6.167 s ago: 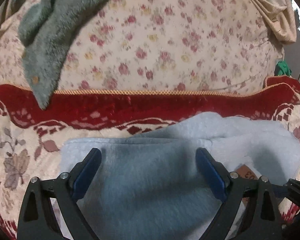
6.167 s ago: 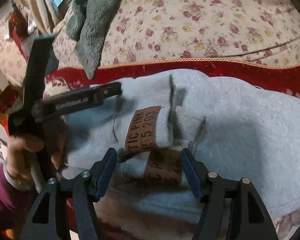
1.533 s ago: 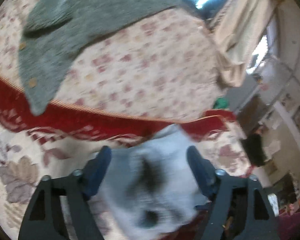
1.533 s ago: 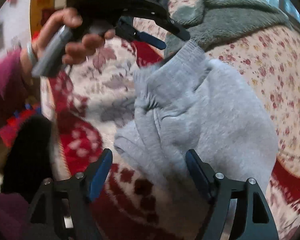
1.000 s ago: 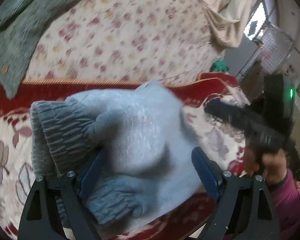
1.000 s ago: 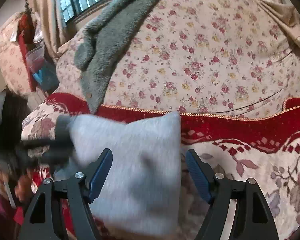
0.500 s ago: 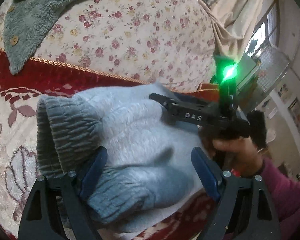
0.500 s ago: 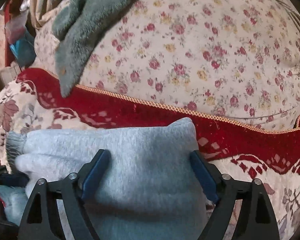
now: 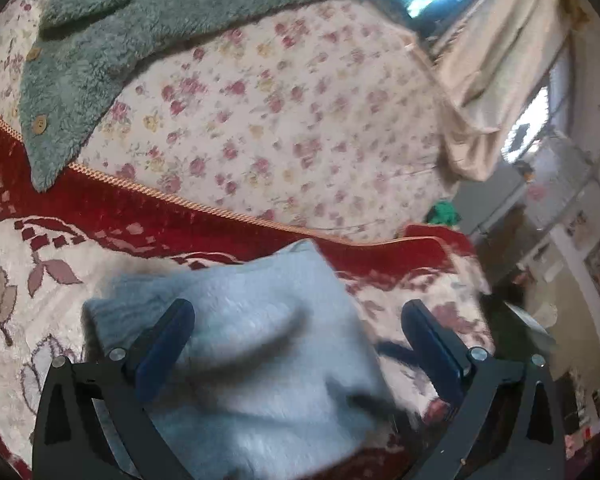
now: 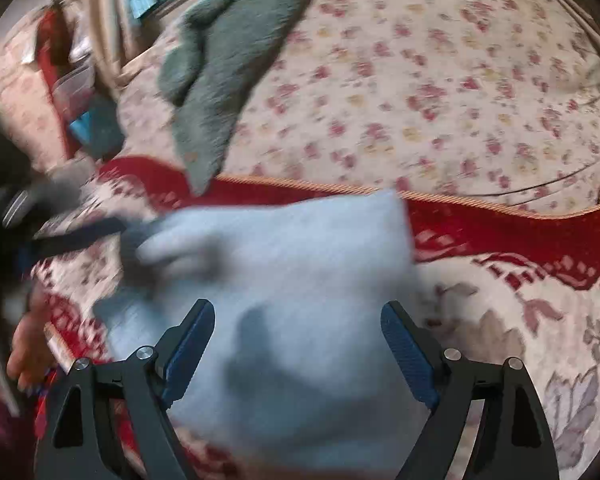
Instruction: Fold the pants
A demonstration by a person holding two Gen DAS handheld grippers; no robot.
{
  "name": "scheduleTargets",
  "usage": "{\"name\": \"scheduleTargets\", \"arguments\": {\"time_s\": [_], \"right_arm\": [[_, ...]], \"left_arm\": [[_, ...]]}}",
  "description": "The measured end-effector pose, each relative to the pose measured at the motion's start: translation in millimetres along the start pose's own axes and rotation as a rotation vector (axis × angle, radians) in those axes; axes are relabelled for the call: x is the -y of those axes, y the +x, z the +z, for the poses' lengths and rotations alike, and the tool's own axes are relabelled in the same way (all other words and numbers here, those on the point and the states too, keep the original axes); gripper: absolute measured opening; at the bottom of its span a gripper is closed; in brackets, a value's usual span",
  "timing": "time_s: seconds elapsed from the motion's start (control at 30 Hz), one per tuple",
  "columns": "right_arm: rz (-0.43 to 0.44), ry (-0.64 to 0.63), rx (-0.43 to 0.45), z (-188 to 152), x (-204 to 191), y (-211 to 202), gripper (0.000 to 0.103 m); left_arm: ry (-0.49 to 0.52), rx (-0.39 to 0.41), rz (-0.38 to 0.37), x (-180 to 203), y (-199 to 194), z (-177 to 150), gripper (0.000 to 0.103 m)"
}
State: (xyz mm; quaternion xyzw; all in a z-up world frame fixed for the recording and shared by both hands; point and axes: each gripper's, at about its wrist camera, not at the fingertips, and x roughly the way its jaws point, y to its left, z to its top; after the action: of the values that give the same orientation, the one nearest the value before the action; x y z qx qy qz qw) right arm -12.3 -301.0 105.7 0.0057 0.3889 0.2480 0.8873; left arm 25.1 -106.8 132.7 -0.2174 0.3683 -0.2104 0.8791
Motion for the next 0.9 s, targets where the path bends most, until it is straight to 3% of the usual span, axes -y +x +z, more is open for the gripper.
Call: {"name": "scheduleTargets", "arguments": {"time_s": [0.07, 0.13, 0.17, 0.23, 0.33, 0.43, 0.57, 0.77, 0.9], "right_arm": [[0.001, -0.044, 0.018, -10.8, -15.9, -1.1, 0.089], [0.034, -0.087, -0.022, -23.4, -27.6, 6.9, 0.089], [-0.005, -0.149, -0.033, -33.9, -36.9, 11.1, 0.089], [-0.041, -0.211, -0.031, -47.8, -45.9, 10.9, 0.089], [0.012, -0.175, -0.06, -61.4, -42.2, 6.2, 0.089], [0.013, -0.205, -0.074, -62.9, -40.0, -0.8, 0.089], [0.029, -0.128, -0.036, -45.6, -29.0, -23.2, 0.089], [-0.102, -0.033, 0.006, -34.4, -14.9, -20.7, 0.089], [-0.113, 0.054, 0.019, -35.8, -5.6, -21.2, 0.089]], "left_arm": [[-0.023, -0.048, 0.052, -9.4, 18.6, 5.0, 0.103], [-0.052, -0.112, 0.119, -23.8, 38.3, 7.8, 0.103], [-0.066, -0.143, 0.143, -31.2, 48.0, 8.1, 0.103], [-0.067, -0.16, 0.178, -38.5, 55.4, 5.6, 0.103], [-0.008, -0.169, 0.234, -42.3, 62.4, -0.2, 0.103], [-0.026, -0.129, 0.19, -46.0, 53.1, -1.4, 0.103], [-0.062, -0.063, 0.124, -42.3, 29.0, -1.4, 0.103], [0.038, 0.049, 0.258, -13.1, -1.8, -29.1, 0.103], [0.1, 0.096, 0.344, 3.9, -12.5, -50.4, 0.103]]}}
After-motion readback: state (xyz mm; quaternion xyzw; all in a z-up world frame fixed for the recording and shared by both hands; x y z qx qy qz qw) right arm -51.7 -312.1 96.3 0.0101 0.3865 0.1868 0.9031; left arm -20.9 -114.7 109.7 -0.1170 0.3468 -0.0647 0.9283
